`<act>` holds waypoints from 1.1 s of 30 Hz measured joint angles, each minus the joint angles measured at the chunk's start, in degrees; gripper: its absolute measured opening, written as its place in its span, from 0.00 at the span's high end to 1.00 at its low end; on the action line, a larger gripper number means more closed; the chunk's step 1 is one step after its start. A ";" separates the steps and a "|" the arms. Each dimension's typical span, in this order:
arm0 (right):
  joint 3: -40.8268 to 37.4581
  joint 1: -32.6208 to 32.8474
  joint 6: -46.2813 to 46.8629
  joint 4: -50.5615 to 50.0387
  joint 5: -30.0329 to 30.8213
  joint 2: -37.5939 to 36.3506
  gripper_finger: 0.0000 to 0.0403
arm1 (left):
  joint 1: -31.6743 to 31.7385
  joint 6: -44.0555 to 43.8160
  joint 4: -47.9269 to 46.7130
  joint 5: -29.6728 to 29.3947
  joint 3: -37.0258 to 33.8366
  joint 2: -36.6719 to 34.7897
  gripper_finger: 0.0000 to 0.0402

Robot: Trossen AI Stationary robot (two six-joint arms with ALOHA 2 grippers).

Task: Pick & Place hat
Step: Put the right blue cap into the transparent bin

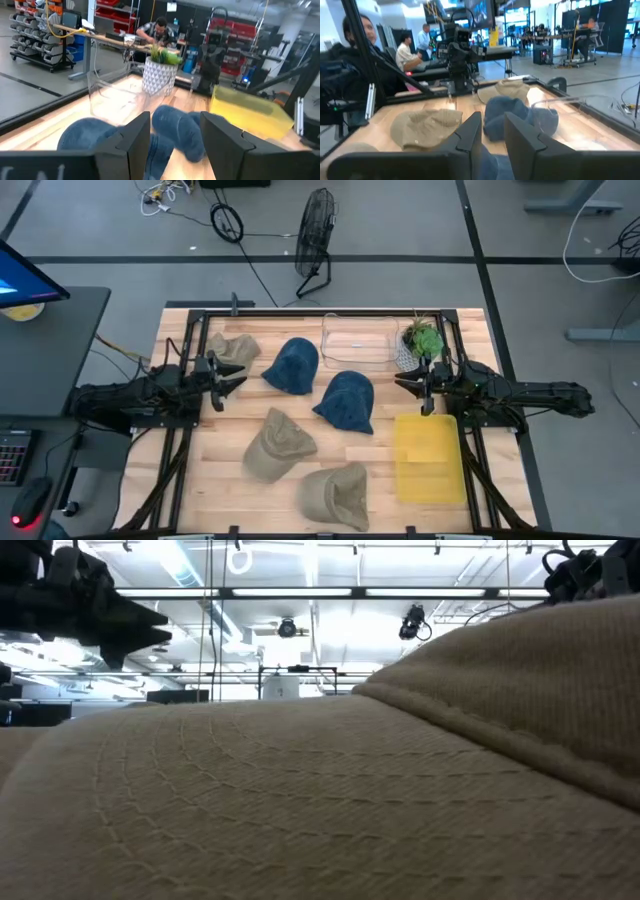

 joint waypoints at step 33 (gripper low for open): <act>39.90 5.65 -12.70 -12.11 2.29 65.18 0.51 | 0.20 2.87 -2.35 -5.09 23.58 42.98 0.56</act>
